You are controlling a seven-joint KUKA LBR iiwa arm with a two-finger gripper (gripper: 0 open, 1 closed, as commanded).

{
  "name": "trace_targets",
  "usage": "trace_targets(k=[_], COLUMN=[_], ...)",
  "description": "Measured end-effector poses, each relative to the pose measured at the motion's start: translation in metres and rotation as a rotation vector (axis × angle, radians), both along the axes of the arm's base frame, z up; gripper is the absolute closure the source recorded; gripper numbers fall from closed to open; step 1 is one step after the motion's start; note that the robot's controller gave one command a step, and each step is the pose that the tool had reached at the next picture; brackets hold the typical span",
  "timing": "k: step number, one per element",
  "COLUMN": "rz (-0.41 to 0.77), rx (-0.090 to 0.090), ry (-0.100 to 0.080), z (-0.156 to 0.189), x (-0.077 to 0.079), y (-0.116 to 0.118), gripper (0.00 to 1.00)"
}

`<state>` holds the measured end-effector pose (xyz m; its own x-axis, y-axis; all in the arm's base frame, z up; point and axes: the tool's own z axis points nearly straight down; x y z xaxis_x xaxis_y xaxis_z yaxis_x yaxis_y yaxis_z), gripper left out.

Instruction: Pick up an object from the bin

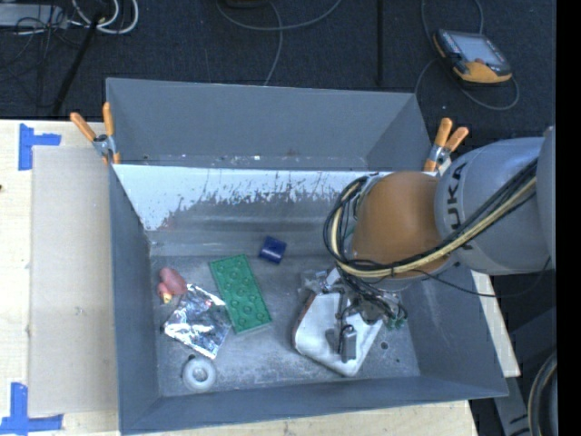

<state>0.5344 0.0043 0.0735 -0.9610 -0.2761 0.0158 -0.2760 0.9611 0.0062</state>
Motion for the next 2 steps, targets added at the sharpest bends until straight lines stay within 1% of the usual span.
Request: trace_targets(k=[1, 2], rz=[-0.004, 0.009], rx=[0.003, -0.002], ry=[-0.042, -0.025], z=[0.008, 0.186], x=[0.011, 0.005], y=[0.000, -0.011], gripper=[1.00, 1.00])
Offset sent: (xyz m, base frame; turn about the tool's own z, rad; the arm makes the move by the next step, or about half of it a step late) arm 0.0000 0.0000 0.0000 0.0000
